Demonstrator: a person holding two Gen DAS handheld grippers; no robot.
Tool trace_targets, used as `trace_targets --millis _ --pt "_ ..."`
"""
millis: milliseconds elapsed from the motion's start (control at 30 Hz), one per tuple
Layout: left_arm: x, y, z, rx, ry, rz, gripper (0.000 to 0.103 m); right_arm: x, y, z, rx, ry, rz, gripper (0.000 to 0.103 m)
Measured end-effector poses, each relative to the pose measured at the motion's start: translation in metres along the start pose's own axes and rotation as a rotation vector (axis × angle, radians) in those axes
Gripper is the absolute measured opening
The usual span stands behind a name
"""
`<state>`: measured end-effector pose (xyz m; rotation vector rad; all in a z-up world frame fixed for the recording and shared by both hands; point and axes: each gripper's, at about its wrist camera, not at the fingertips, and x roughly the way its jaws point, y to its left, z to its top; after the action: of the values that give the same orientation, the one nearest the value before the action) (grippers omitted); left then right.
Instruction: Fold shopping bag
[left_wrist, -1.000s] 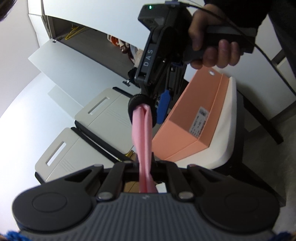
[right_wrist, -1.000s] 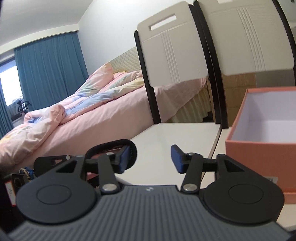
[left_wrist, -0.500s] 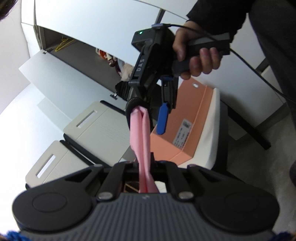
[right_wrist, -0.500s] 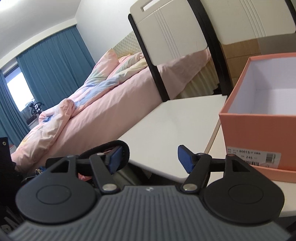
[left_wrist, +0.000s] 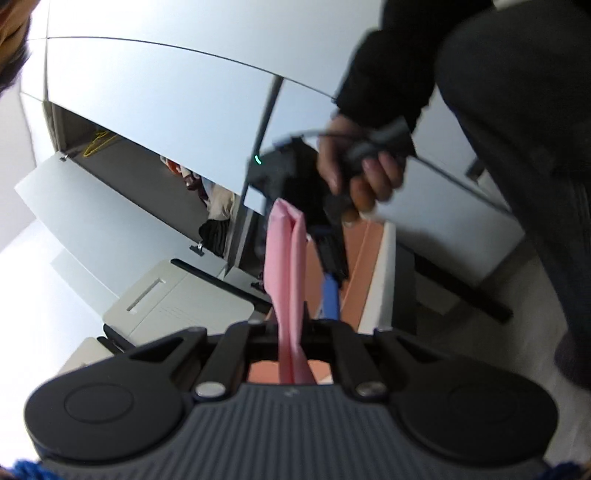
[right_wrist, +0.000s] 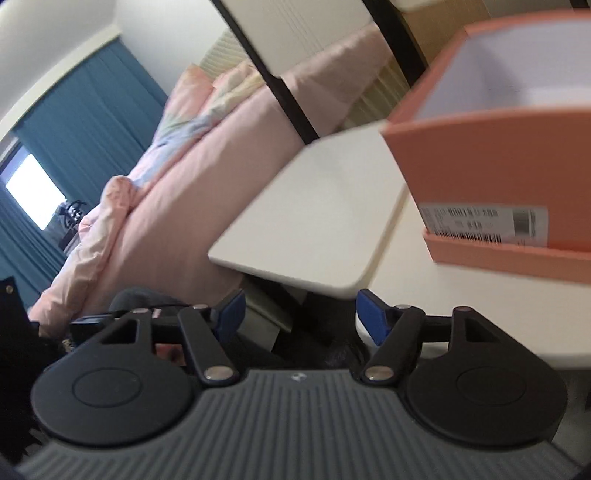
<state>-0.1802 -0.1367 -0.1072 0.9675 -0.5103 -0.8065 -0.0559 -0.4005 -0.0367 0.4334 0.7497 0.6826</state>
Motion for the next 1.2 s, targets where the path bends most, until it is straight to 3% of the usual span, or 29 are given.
trace_targets --millis 133,267,400,533,600,767,933,1067,1100,1133,1167,1200 --pt "0.010 0.020 -0.004 -0.089 0.059 0.081 0.008 -0.001 0.002 0.001 0.001 -0.092 -0.027 0.070" --pt "0.022 0.046 -0.010 -0.245 0.173 0.139 0.009 -0.003 0.010 0.005 -0.034 -0.156 -0.125 0.070" --pt "0.030 0.069 -0.015 -0.445 0.252 0.120 0.011 -0.012 0.021 0.004 -0.033 -0.269 -0.112 0.070" --pt "0.036 0.093 -0.023 -0.681 0.312 0.103 0.011 -0.016 0.027 0.008 0.081 -0.367 0.025 0.071" --pt "0.034 0.107 -0.032 -0.840 0.306 0.057 0.011 -0.007 0.030 0.011 0.106 -0.362 0.107 0.072" --pt "0.022 0.138 -0.058 -1.169 0.201 -0.061 0.011 0.032 0.054 0.019 0.011 -0.246 0.157 0.073" --pt "0.014 0.159 -0.095 -1.488 0.053 -0.219 0.011 0.038 0.050 0.028 0.023 -0.294 0.308 0.077" --pt "0.018 0.161 -0.108 -1.575 0.008 -0.306 0.011 0.045 0.044 0.031 0.069 -0.303 0.420 0.076" --pt "0.019 0.159 -0.108 -1.573 0.011 -0.323 0.011 0.047 0.046 0.031 0.070 -0.301 0.443 0.074" --pt "0.020 0.158 -0.107 -1.568 0.018 -0.337 0.011 0.047 0.048 0.032 0.061 -0.304 0.458 0.063" --pt "0.021 0.156 -0.108 -1.565 0.029 -0.351 0.014 0.047 0.051 0.032 0.044 -0.307 0.467 0.046" --pt "0.024 0.156 -0.109 -1.565 0.038 -0.366 0.016 0.046 0.055 0.032 0.024 -0.311 0.473 0.042"
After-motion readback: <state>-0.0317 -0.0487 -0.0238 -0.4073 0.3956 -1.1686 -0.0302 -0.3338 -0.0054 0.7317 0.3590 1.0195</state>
